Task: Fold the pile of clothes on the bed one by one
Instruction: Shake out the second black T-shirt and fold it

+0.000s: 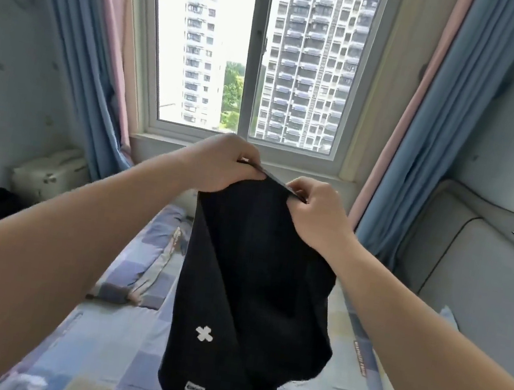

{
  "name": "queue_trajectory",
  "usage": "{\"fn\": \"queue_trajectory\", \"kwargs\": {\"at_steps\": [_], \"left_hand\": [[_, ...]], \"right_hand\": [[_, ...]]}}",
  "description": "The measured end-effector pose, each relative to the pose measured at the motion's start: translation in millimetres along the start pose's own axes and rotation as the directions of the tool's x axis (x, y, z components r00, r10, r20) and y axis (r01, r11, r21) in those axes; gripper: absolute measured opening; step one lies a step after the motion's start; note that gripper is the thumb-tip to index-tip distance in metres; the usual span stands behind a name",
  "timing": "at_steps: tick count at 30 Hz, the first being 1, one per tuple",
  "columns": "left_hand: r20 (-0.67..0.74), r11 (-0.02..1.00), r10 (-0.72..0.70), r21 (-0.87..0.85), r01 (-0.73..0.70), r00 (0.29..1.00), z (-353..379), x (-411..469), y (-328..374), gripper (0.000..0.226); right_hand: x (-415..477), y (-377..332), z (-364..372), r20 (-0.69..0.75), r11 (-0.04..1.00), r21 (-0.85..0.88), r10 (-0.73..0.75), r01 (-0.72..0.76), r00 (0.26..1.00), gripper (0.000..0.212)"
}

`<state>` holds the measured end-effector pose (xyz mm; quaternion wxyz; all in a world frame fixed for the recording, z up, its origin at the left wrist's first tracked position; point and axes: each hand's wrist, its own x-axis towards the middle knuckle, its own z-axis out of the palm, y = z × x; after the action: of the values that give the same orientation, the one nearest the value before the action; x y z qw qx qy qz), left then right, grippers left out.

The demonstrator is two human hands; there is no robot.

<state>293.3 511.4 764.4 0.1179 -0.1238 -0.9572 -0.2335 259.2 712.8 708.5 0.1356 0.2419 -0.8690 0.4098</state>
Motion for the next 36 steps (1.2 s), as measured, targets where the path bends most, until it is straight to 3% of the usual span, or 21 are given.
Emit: {"fn": "queue_trajectory", "kwargs": {"at_steps": [6,11,14,16,18,20,25,27,29,32,36], "left_hand": [[-0.054,0.969,-0.032,0.241,0.044,0.998,-69,8,-55,0.022],[-0.191,0.961,-0.065,0.251,0.113,0.979,-109,26,-109,0.022],[-0.218,0.97,-0.198,0.097,0.223,0.956,-116,33,-142,0.025],[-0.189,0.944,-0.327,-0.105,0.312,0.926,-108,34,-160,0.023],[-0.088,0.849,-0.439,-0.368,0.38,0.894,-93,29,-174,0.017],[-0.012,0.808,-0.407,-0.471,0.354,0.913,-75,22,-186,0.017],[0.133,0.797,-0.104,-0.581,0.162,0.986,-16,-13,-179,0.029],[0.088,0.788,-0.028,-0.611,0.076,0.996,6,-25,-171,0.055],[0.048,0.772,-0.019,-0.634,0.045,0.999,23,-27,-171,0.069],[0.168,0.728,0.026,-0.679,0.096,0.985,42,-26,-182,0.038],[0.083,0.649,-0.06,-0.754,0.103,0.995,47,-33,-194,0.029]], "right_hand": [[29,7,0,-0.052,0.968,-0.251,0.018,-0.031,0.998,0.02],[54,16,3,-0.15,0.919,-0.344,0.151,-0.195,0.977,0.019],[65,7,11,-0.172,0.945,-0.191,0.234,-0.265,0.957,0.022],[71,-12,23,-0.103,0.953,0.1,0.295,-0.286,0.95,0.019],[77,-33,39,0.031,0.881,0.324,0.354,-0.344,0.935,0.018],[82,-49,56,0.138,0.825,0.39,0.386,-0.408,0.912,0.025],[92,-76,90,0.151,0.749,0.429,0.492,-0.505,0.858,0.043],[92,-81,101,0.173,0.809,0.341,0.447,-0.479,0.878,0.055],[86,-87,109,0.203,0.867,0.264,0.377,-0.422,0.904,0.05],[78,-91,109,0.256,0.897,0.246,0.304,-0.366,0.917,0.031],[54,-69,102,0.419,0.949,0.093,0.238,-0.302,0.876,0.014]]}}
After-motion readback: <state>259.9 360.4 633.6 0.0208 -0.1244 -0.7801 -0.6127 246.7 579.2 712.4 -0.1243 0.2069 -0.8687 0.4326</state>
